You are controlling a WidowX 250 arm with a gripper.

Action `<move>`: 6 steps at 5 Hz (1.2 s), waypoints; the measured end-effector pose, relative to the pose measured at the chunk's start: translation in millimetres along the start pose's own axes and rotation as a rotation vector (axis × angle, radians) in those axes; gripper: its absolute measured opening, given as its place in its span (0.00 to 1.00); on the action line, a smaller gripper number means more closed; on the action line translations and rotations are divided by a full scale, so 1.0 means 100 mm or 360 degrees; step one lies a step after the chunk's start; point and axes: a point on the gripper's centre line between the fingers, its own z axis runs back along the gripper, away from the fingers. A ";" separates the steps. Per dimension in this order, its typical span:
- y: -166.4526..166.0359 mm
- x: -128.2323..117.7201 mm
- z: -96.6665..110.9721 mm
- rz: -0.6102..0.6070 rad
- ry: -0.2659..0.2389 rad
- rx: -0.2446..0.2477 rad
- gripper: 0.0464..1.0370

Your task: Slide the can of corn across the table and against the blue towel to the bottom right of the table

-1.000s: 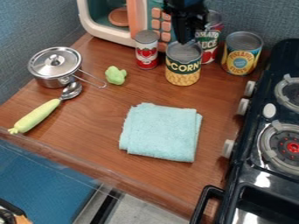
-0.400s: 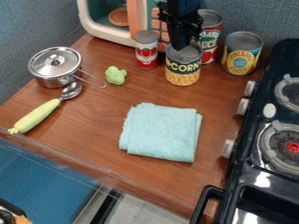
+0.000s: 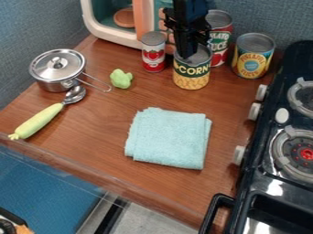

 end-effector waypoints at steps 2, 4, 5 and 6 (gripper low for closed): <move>0.00 -0.05 -0.07 0.0010 0.0017 0.0016 0.00; 0.02 -0.08 -0.10 0.0024 0.0021 0.0038 0.00; 0.00 -0.11 -0.09 0.0026 0.0065 0.0017 0.00; 0.01 -0.11 0.03 0.0007 0.0129 0.0010 0.00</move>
